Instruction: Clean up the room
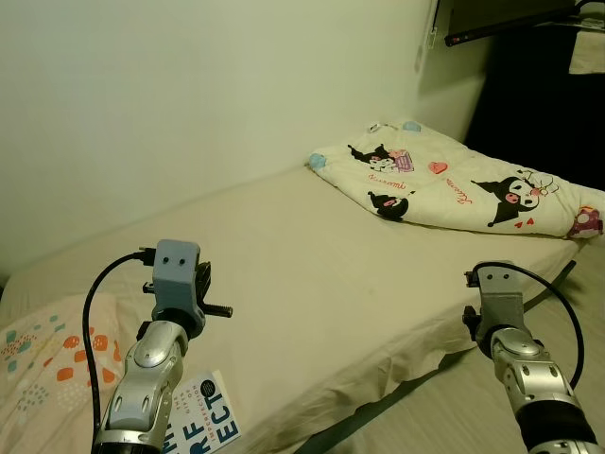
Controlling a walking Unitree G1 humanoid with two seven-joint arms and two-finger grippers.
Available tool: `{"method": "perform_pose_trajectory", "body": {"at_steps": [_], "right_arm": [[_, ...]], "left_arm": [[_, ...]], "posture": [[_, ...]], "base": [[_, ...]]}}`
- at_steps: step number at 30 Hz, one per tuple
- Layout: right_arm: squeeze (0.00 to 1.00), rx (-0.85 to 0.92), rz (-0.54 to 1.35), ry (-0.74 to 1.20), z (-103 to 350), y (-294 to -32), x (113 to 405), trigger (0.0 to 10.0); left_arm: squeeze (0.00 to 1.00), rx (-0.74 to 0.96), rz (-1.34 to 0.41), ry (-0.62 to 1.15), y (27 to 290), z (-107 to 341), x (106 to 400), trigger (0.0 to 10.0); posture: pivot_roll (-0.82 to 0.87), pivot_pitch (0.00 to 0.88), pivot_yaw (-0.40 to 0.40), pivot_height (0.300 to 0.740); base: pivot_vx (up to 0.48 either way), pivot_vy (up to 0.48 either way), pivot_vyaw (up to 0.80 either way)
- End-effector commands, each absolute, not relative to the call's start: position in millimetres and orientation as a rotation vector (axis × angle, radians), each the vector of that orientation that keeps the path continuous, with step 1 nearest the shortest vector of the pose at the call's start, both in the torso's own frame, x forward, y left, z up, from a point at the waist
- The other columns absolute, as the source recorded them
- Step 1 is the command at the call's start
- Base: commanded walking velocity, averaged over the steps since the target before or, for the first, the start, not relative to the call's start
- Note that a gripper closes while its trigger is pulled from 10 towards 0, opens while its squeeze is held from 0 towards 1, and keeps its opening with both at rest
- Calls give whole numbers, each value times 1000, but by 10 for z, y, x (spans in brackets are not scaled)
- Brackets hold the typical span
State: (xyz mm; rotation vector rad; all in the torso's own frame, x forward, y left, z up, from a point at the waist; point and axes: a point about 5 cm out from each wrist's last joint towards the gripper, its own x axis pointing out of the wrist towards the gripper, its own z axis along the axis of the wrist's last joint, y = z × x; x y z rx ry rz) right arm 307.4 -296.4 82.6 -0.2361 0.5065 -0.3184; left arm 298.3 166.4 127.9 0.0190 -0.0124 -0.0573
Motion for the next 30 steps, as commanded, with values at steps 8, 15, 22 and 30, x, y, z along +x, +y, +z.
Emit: {"method": "perform_pose_trajectory", "body": {"at_steps": [8,15,22,30], "right_arm": [[0,-206,-236,462,806,-2587,3051,10000],[0,-204,-258,473,755,-2464,2942,10000],[0,-234,-253,496,800,-2648,3033,10000],[0,-237,-152,537,789,-2612,3156,10000]], "left_arm": [[0,44,-49,-2,1720,1264,2963,10000],[0,40,-57,-1,1696,1260,2974,10000],[0,42,-64,3,1691,1258,2982,10000],[0,46,-58,2,1710,1259,2968,10000]], "posture": [[-90,37,17,732],[-94,42,20,732],[-97,46,29,732],[-79,43,17,732]], "base": [[0,0,0],[0,0,0],[0,0,0],[0,0,0]]}}
